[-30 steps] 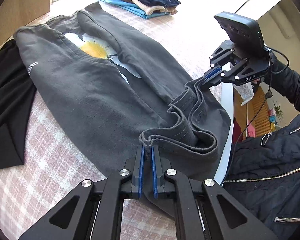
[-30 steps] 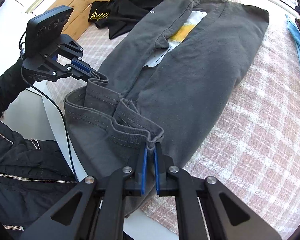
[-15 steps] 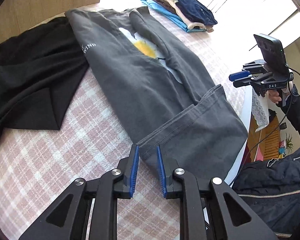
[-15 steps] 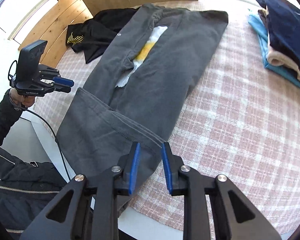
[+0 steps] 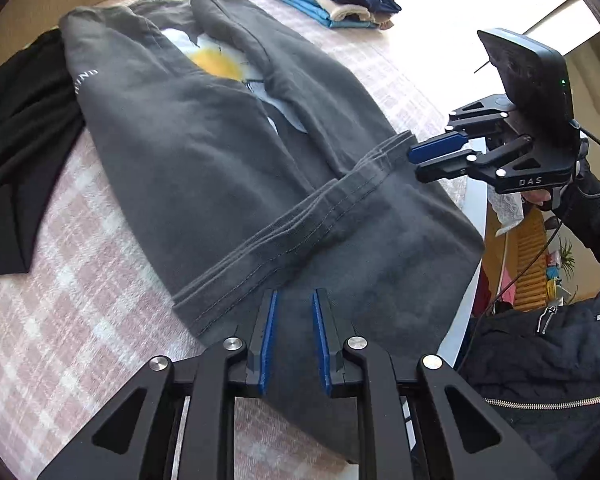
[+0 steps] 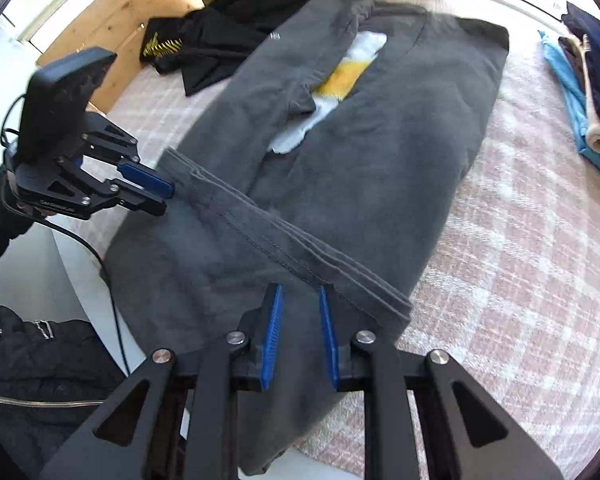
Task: Fold clothes
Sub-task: 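Smooth the folded sweatshirt with both tools and withdraw them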
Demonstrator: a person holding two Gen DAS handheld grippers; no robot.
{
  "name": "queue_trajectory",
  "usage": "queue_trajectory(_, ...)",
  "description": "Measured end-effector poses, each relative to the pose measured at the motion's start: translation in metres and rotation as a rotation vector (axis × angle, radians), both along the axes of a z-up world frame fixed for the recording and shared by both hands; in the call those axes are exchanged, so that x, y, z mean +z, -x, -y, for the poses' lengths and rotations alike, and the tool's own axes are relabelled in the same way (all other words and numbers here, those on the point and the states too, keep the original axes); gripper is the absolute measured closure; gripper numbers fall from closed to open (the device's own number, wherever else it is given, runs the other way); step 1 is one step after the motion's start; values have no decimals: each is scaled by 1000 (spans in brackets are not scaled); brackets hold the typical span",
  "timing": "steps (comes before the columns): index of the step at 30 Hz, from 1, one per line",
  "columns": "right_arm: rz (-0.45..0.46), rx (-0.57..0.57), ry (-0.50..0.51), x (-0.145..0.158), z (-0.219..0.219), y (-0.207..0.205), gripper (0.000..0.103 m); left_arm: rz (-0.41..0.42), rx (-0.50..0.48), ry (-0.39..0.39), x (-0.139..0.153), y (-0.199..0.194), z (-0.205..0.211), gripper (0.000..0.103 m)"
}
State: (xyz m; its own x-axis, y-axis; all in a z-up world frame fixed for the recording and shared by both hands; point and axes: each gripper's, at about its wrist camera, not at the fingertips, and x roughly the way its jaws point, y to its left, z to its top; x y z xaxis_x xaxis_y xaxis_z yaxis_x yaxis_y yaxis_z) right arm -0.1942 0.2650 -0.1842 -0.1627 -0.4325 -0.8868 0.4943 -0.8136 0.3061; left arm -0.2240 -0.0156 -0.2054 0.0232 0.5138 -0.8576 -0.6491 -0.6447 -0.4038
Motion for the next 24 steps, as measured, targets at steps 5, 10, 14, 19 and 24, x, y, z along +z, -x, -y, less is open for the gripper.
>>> queue_trajectory(5, 42, 11, 15, 5, -4, -52, 81, 43, -85, -49, 3, -49, -11, 77)
queue_trajectory(10, 82, -101, -28, -19, -29, -73, 82, 82, -84, -17, -25, -67, -15, 78)
queue_trajectory(14, 27, -273, 36, 14, -61, -87, 82, 72, -80, -26, -13, -70, -17, 78)
queue_trajectory(19, -11, -147, 58, 15, -12, -99, 82, 63, -130, -106, -8, -74, -50, 78)
queue_trajectory(24, 24, -66, -65, -19, 14, -105, 84, 73, -133, -19, -31, -76, -63, 78)
